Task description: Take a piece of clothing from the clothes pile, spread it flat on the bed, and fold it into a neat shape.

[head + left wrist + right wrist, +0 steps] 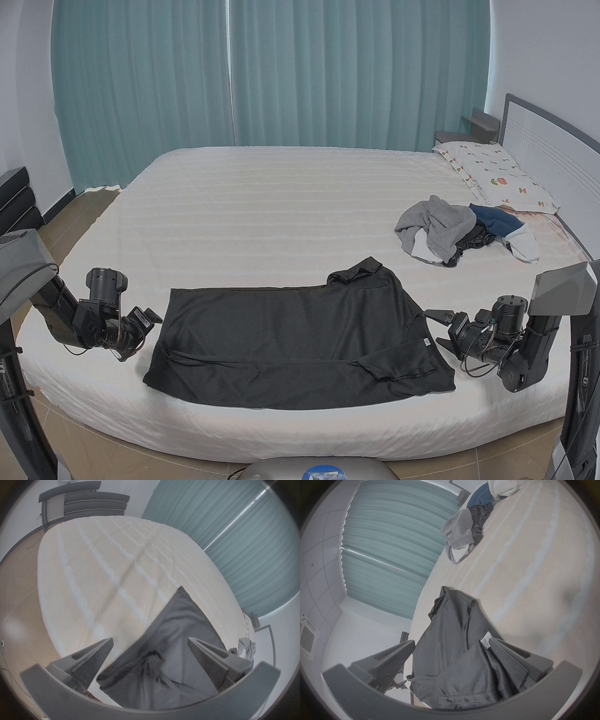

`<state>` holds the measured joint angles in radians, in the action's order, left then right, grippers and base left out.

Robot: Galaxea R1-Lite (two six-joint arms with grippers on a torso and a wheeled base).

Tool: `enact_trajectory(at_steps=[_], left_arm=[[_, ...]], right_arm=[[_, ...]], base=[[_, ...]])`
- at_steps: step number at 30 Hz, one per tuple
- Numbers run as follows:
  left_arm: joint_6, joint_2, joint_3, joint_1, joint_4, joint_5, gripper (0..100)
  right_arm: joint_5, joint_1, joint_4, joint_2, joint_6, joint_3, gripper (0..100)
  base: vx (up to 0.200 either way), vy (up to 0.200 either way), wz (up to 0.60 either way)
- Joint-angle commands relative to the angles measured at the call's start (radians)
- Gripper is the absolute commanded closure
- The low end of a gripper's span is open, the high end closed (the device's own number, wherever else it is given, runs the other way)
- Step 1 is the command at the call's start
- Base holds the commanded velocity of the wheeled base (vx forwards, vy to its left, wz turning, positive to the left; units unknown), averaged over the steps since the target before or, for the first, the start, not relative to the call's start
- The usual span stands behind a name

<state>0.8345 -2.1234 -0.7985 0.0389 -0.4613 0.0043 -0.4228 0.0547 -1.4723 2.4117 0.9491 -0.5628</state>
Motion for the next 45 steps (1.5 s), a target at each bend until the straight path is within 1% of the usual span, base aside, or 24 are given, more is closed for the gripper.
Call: enact_trajectory(at_steps=[1,7,13,26,33,40,45], left_arm=[[0.003,0.005,-0.001,-0.002,0.0,0.002,0],[0.046,0.014,-0.005,-0.01,0.001,-0.003,0],[0.06,0.011,-0.008,-0.037,0.001,-0.001,0],[0.081,0.002,-0.042,-0.053,0.003,0.0,0],[0.138,0.008,-0.051,-0.053,0.001,-0.001,0],[0.138,0.003,-0.051,-0.054,0.001,-0.003,0],[0.137,0.003,-0.05,-0.056,0.001,-0.001,0]], right_arm=[[-0.001,0.001,0.0,0.001,0.0,0.0,0],[-0.001,0.002,0.0,0.001,0.0,-0.002,0],[-0.001,0.004,-0.002,0.003,0.0,-0.003,0],[-0.001,0.005,-0.002,0.003,0.0,-0.005,0],[-0.001,0.007,-0.002,0.003,0.0,-0.005,0],[-0.001,0.007,-0.002,0.003,0.0,-0.003,0],[-0.001,0.007,-0.002,0.003,0.0,-0.003,0]], base=[[0.0,0.0,0.0],[0.0,0.0,0.0],[0.2,0.0,0.0],[0.0,0.0,0.0],[0.0,0.0,0.0],[0.171,0.0,0.0],[0.0,0.0,0.0]])
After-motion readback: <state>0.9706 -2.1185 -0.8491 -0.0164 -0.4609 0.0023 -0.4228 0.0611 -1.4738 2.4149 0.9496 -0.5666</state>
